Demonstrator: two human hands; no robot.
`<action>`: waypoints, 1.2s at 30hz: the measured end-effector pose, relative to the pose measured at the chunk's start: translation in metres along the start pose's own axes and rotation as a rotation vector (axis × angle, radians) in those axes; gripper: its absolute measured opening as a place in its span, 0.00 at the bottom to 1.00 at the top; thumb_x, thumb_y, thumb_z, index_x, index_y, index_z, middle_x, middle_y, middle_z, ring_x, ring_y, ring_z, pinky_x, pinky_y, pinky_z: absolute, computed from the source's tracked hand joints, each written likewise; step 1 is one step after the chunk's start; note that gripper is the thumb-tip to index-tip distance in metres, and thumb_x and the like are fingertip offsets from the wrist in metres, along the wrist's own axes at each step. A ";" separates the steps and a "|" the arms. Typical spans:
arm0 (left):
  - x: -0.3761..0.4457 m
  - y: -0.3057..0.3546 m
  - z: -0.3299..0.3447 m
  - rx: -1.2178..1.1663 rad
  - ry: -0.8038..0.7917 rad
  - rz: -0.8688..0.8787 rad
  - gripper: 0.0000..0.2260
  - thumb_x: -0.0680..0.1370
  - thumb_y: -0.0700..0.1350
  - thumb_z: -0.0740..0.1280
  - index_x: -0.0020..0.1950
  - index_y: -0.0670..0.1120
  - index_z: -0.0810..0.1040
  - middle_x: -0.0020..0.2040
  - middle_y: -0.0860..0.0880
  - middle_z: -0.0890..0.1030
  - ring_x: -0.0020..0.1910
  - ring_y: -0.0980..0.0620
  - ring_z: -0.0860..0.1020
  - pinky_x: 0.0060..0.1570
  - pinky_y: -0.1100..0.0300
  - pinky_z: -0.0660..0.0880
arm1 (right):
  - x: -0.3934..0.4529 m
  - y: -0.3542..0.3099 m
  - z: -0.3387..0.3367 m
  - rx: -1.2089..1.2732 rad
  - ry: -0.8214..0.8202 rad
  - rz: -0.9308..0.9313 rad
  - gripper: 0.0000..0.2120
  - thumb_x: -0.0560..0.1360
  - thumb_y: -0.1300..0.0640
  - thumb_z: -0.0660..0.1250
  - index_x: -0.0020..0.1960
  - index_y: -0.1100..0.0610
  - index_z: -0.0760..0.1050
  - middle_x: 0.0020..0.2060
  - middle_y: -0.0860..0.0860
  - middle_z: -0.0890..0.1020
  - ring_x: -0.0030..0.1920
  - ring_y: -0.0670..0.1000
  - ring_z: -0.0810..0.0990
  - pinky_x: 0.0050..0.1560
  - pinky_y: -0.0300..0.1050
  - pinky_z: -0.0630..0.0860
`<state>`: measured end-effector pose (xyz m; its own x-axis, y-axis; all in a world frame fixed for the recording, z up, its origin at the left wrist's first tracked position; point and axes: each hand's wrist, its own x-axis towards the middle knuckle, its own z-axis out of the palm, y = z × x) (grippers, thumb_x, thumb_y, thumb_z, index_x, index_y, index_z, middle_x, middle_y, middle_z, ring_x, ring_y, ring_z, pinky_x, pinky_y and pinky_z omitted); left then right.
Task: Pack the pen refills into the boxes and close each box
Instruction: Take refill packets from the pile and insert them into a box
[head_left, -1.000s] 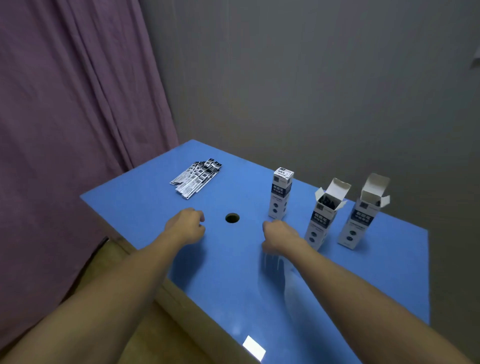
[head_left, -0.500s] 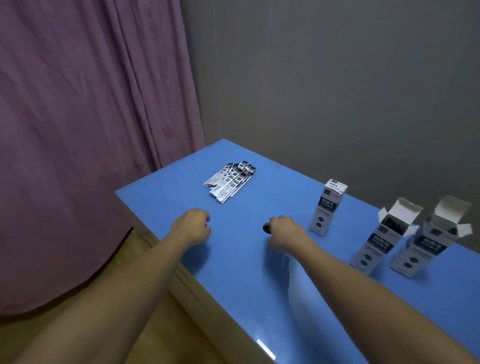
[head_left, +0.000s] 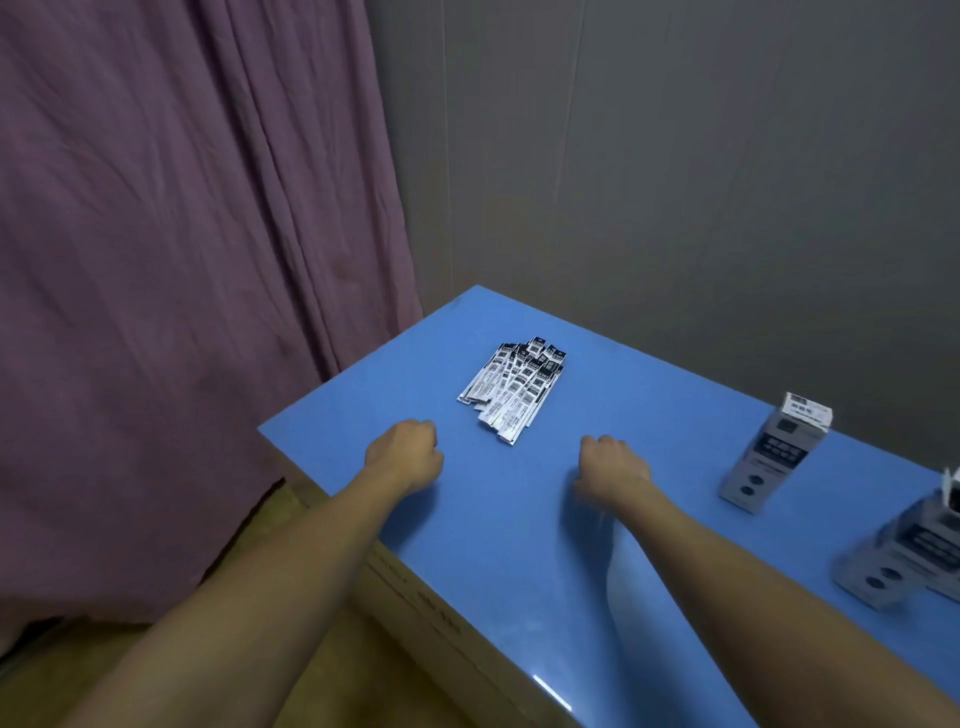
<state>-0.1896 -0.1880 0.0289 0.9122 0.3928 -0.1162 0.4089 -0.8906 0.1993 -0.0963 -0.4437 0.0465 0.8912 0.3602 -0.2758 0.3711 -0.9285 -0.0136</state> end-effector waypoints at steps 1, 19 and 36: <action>0.006 -0.002 0.001 -0.006 -0.005 0.003 0.09 0.78 0.45 0.59 0.56 0.48 0.76 0.57 0.50 0.77 0.54 0.48 0.76 0.49 0.54 0.76 | 0.004 -0.003 -0.002 0.000 0.002 0.007 0.18 0.76 0.55 0.63 0.64 0.58 0.69 0.61 0.55 0.73 0.64 0.57 0.72 0.57 0.51 0.73; 0.166 0.017 -0.005 -0.126 -0.063 -0.048 0.08 0.79 0.47 0.61 0.52 0.44 0.76 0.50 0.47 0.78 0.47 0.46 0.78 0.48 0.52 0.78 | 0.139 -0.024 -0.024 0.176 0.077 0.111 0.15 0.77 0.57 0.61 0.63 0.59 0.69 0.60 0.56 0.74 0.62 0.58 0.73 0.54 0.52 0.73; 0.240 0.029 0.032 -0.332 -0.117 -0.021 0.12 0.74 0.51 0.73 0.40 0.43 0.79 0.39 0.47 0.80 0.39 0.46 0.79 0.35 0.57 0.74 | 0.155 -0.031 -0.012 0.298 0.111 0.390 0.16 0.77 0.56 0.61 0.64 0.58 0.69 0.61 0.56 0.74 0.62 0.58 0.73 0.54 0.50 0.73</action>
<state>0.0406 -0.1268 -0.0248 0.9023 0.3644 -0.2303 0.4310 -0.7517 0.4992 0.0337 -0.3577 0.0158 0.9770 -0.0262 -0.2117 -0.0713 -0.9755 -0.2080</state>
